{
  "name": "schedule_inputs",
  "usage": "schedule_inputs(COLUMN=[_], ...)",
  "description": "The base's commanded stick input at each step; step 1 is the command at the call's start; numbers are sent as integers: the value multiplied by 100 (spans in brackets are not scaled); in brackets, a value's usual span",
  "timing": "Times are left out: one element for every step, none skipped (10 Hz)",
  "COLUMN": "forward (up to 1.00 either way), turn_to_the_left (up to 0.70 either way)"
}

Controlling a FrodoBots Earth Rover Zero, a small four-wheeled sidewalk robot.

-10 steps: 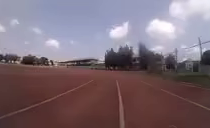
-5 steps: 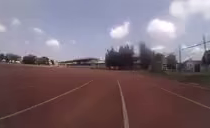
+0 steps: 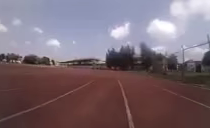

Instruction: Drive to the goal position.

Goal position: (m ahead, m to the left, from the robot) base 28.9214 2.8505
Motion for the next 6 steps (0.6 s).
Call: schedule_inputs(forward=[70, 70, 70, 70, 70, 70], turn_to_the_left=[0, 0, 0, 0, 0, 0])
